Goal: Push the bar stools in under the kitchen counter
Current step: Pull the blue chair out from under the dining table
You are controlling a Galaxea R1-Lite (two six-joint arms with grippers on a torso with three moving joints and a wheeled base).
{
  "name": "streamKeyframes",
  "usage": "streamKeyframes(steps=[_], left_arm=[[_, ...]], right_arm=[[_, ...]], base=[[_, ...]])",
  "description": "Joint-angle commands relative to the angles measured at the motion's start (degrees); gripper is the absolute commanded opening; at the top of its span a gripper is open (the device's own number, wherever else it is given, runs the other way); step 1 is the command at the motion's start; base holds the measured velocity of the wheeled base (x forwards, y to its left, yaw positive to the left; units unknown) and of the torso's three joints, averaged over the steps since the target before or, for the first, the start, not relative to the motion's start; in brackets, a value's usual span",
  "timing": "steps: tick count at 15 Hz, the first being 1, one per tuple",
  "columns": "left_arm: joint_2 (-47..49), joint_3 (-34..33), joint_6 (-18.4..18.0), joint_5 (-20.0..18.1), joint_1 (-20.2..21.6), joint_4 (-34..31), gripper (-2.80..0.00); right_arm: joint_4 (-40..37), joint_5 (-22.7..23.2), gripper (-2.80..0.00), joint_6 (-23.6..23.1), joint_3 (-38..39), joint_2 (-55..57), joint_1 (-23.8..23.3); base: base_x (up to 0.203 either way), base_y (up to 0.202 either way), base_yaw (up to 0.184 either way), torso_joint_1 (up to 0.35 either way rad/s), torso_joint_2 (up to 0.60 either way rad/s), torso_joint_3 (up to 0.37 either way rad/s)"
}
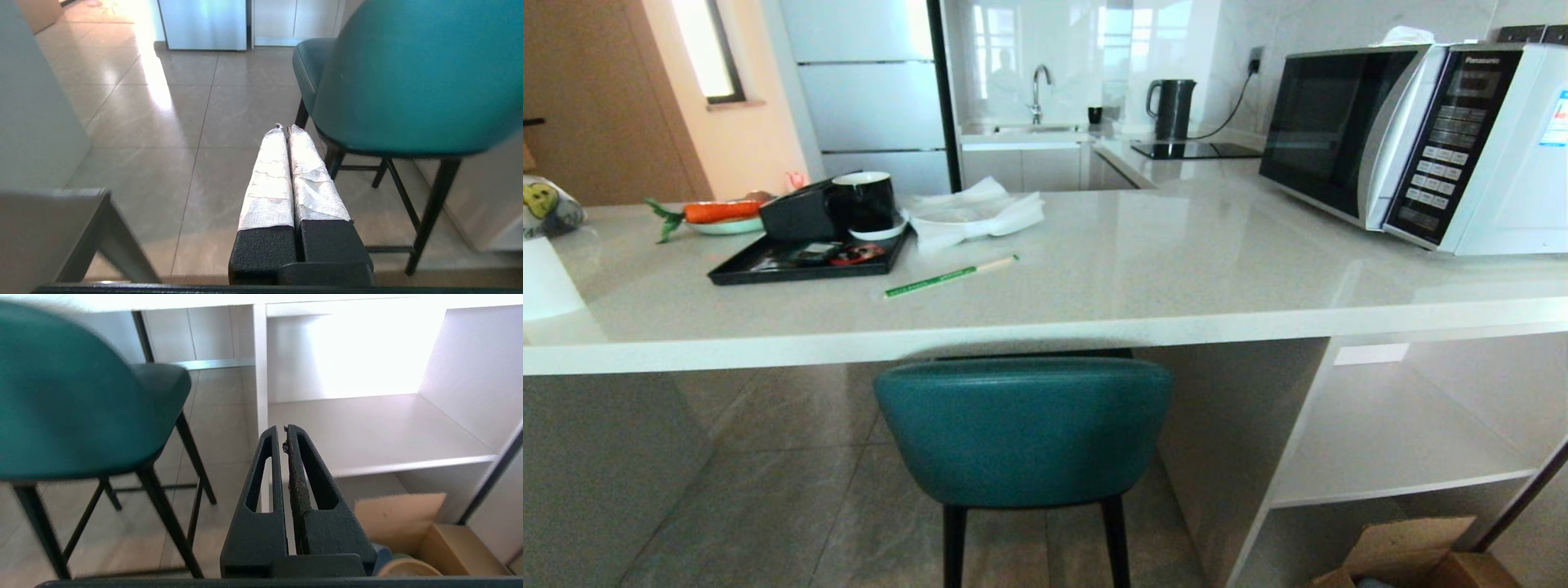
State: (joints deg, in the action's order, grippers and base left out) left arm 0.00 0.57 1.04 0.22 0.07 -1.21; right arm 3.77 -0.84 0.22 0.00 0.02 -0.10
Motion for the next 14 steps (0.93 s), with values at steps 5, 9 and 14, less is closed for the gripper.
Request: streamKeyframes(steps=[5, 9, 14], left_arm=[[-0.1, 0.0, -0.3, 0.0, 0.1, 0.0, -2.8], [-0.1, 0.0, -0.3, -0.1, 0.2, -0.1, -2.8], [-0.1, 0.0, -0.1, 0.0, 0.0, 0.0, -2.8]], right_arm=[[0.1, 0.1, -2.8, -0.1, 1.4, -0.1, 0.0], [0.1, 0.1, -2.8, 1.0, 1.4, -0.1, 0.0], [0.1, 0.0, -2.8, 1.3, 1.4, 0.0, 0.1]], base=[[0.116, 0.0, 0.002, 0.006, 0.0, 0.0], [0.0, 0.0, 0.0, 0.0, 0.0, 0.0], [0.0, 0.0, 0.0, 0.0, 0.0, 0.0]])
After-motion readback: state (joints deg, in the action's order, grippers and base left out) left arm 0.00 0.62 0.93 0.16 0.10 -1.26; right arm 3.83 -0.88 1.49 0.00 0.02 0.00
